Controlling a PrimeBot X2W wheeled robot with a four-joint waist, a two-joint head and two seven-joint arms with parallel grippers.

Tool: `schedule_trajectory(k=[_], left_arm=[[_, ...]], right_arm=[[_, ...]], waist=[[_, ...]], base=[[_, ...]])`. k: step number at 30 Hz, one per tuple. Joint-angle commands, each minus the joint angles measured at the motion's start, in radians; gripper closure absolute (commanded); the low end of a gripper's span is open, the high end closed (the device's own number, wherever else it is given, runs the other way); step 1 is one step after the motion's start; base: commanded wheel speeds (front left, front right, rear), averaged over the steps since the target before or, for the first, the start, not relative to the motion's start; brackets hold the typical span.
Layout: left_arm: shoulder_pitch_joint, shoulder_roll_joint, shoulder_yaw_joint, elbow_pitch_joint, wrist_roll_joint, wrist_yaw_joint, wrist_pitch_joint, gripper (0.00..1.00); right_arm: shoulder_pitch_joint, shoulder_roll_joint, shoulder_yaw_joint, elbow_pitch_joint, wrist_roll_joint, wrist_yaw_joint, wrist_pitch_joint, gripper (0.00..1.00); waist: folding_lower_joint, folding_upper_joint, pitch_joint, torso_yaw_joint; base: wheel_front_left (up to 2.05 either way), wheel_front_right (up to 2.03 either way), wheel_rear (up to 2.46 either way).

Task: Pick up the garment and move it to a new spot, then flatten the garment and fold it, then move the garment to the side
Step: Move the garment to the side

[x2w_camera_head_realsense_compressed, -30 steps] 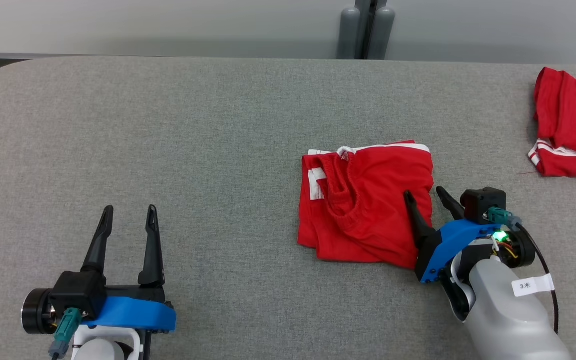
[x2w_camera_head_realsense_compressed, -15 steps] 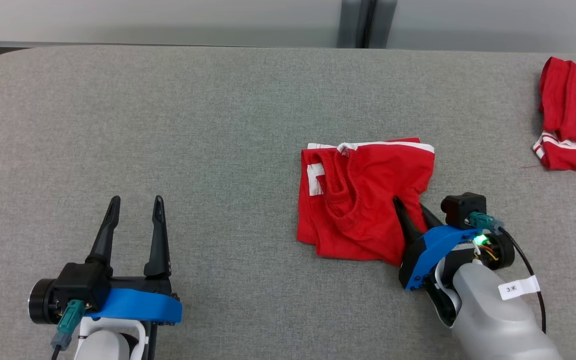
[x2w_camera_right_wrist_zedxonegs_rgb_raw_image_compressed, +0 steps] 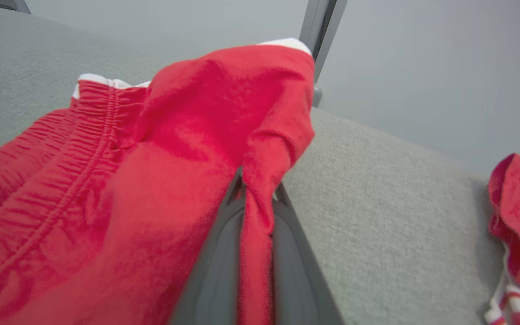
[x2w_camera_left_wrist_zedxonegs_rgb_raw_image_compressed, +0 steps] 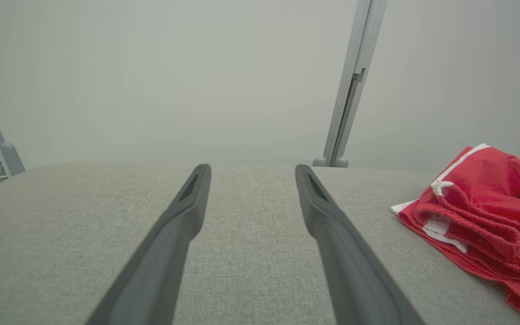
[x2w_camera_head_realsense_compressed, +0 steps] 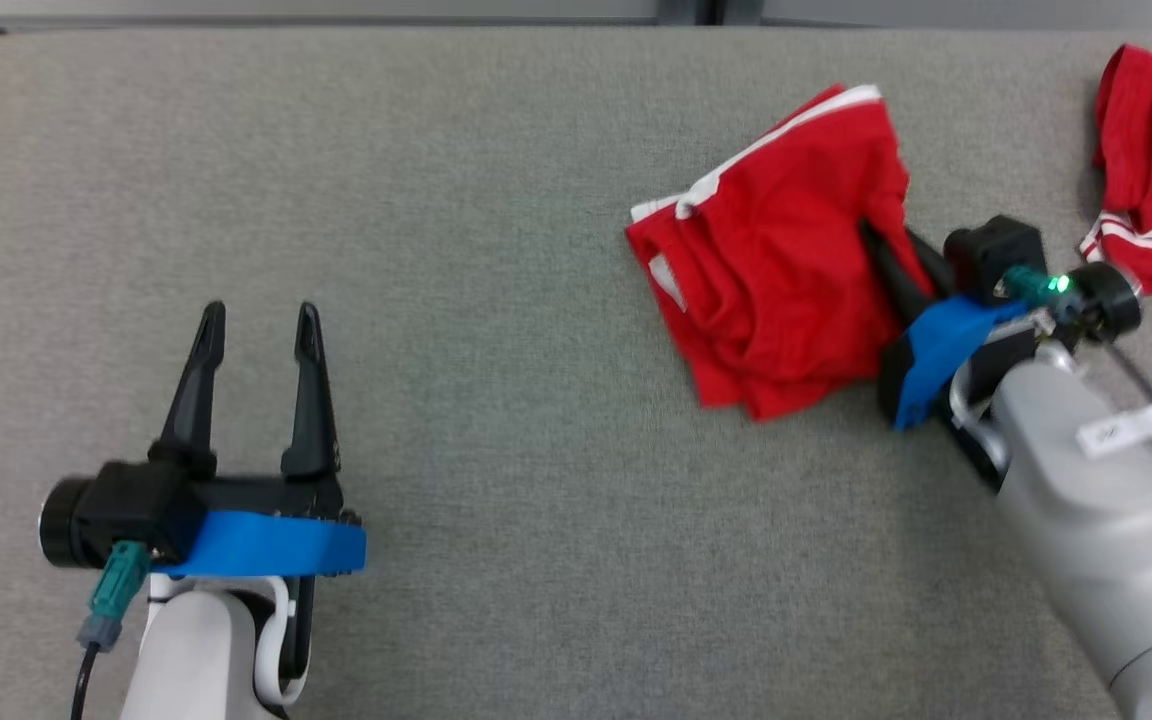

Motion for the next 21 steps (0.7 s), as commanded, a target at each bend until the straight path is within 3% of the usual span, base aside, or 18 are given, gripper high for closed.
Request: schedule_trajectory(k=[1,9,21], left_arm=[[-0.036,-0.001,-0.005,-0.015,-0.001,0.001,-0.005,0.00],[-0.110,0.011,0.014,-0.076,0.032,-0.005,-0.005,0.00],[-0.068,0.122,0.054,-0.228,0.075,-0.008,-0.005,0.00]], right_arm=[[-0.057,-0.031,0.019,-0.004,-0.004,0.000,0.000,1.00],[-0.265,-0.134,0.119,-0.016,0.030,0.000,0.003,1.00],[-0.388,-0.274,0.198,-0.101,0.206,0.000,0.013,1.00]], waist=[[-0.0001,-0.0001,0.040,0.000],[-0.0001,-0.0001,0.179,-0.088],[-0.0001,-0.0001,0.280,-0.328]], base=[[0.00,0.00,0.00],[0.00,0.00,0.00],[0.00,0.00,0.00]])
